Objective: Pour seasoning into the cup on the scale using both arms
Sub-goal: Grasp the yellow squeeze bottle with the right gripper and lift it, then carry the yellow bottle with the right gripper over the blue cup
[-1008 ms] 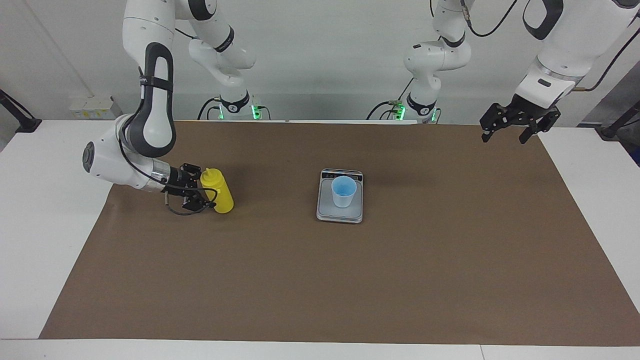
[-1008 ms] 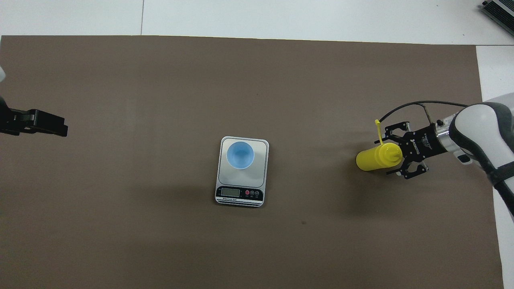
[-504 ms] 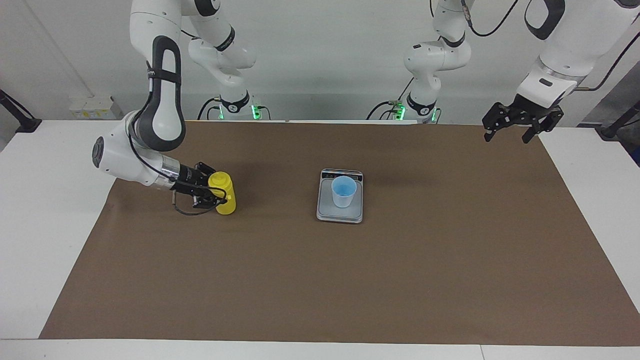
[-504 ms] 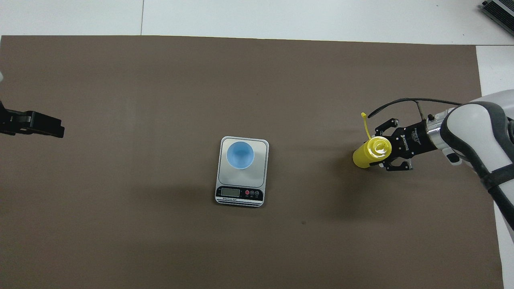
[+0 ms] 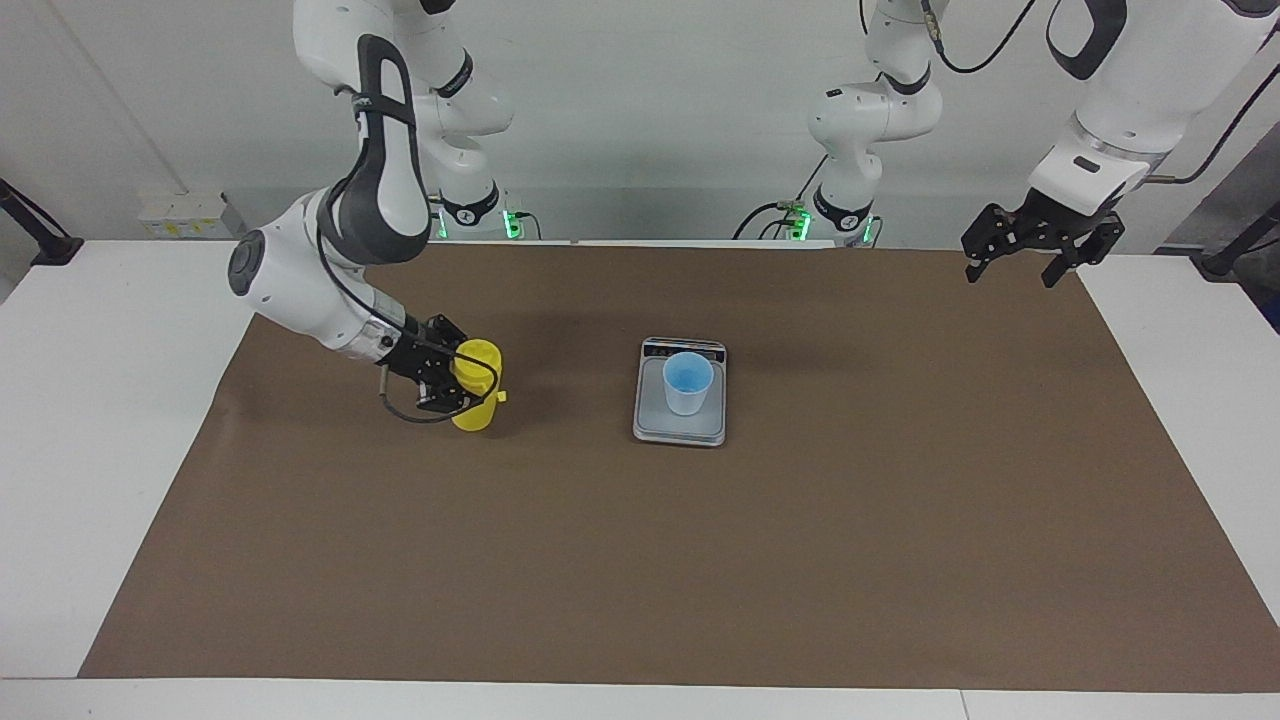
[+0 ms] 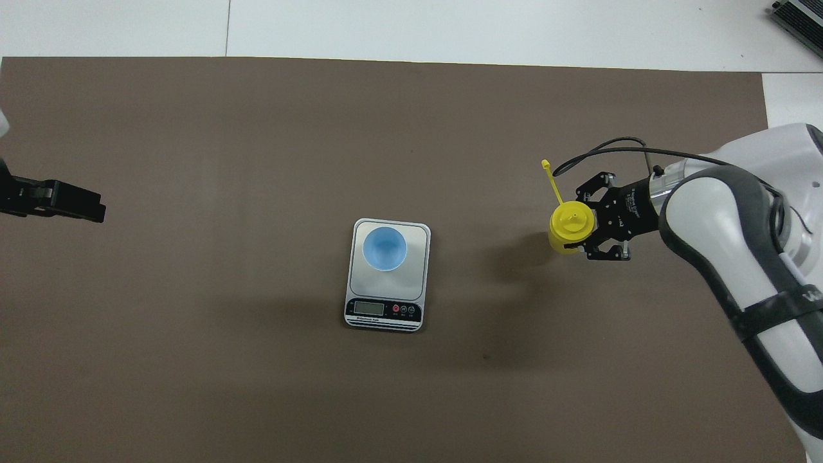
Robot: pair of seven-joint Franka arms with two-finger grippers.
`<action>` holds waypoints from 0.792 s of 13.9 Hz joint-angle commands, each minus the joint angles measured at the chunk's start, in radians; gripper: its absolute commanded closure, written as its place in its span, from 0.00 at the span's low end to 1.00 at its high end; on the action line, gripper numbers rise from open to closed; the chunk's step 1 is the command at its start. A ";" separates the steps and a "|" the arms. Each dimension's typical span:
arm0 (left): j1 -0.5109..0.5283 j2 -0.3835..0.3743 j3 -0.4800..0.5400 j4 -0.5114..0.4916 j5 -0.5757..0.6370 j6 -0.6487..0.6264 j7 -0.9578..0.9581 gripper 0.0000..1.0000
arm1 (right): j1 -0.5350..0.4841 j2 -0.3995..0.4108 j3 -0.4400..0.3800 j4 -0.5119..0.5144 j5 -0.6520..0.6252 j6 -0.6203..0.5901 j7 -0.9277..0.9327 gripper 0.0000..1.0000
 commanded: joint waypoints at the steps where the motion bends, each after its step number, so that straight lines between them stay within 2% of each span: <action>1: -0.001 -0.020 -0.004 -0.030 0.014 -0.019 -0.003 0.00 | 0.080 -0.001 0.002 0.041 -0.105 0.042 0.150 1.00; 4: -0.001 -0.030 -0.005 -0.047 0.014 -0.016 -0.009 0.00 | 0.154 0.012 0.002 0.077 -0.223 0.073 0.318 1.00; 7: -0.001 -0.030 -0.007 -0.047 0.014 -0.015 -0.013 0.00 | 0.251 0.060 0.004 0.174 -0.410 0.057 0.506 1.00; 9: -0.001 -0.030 -0.007 -0.047 0.014 -0.015 -0.013 0.00 | 0.298 0.077 0.002 0.219 -0.467 0.044 0.563 1.00; 11: -0.001 -0.030 -0.007 -0.047 0.014 -0.015 -0.013 0.00 | 0.347 0.081 0.002 0.237 -0.595 0.034 0.619 1.00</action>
